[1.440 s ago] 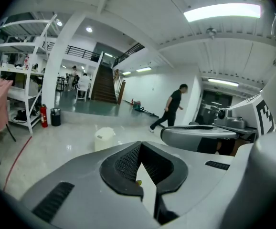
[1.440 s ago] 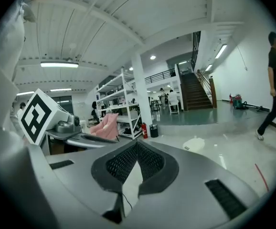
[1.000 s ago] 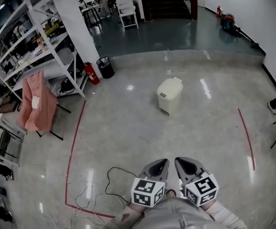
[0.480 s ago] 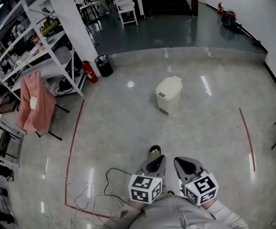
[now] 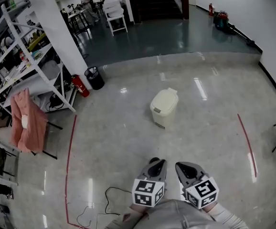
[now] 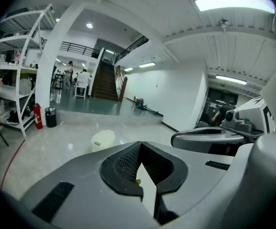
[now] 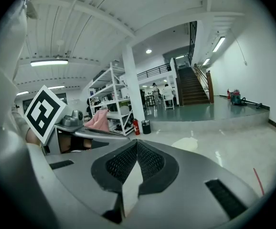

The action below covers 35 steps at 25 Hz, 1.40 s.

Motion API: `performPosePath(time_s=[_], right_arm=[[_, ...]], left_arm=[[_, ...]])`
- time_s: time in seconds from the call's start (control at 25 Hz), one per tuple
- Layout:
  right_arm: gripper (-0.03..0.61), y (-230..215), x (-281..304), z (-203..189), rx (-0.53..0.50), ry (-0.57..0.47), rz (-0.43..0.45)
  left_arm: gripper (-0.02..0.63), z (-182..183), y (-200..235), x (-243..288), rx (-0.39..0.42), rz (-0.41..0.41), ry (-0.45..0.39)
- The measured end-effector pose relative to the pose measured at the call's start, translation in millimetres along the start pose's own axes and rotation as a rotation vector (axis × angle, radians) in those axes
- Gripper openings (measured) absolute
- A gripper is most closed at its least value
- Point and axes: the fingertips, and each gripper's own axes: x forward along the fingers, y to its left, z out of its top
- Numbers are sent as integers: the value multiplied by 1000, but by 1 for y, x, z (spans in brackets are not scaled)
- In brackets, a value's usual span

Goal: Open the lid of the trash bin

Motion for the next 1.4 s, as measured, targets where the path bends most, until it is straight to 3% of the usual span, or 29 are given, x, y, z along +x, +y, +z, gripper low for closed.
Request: performPosePath(time_s=[0.8, 1.16, 1.4], right_arm=[[3, -138, 216, 98, 93, 34, -105], [3, -170, 295, 106, 125, 67, -131], [3, -191, 333, 99, 142, 106, -155]], left_arm=[[2, 130, 165, 173, 47, -80, 106], [3, 137, 221, 224, 28, -103, 169], [3, 123, 258, 262, 25, -112, 216]])
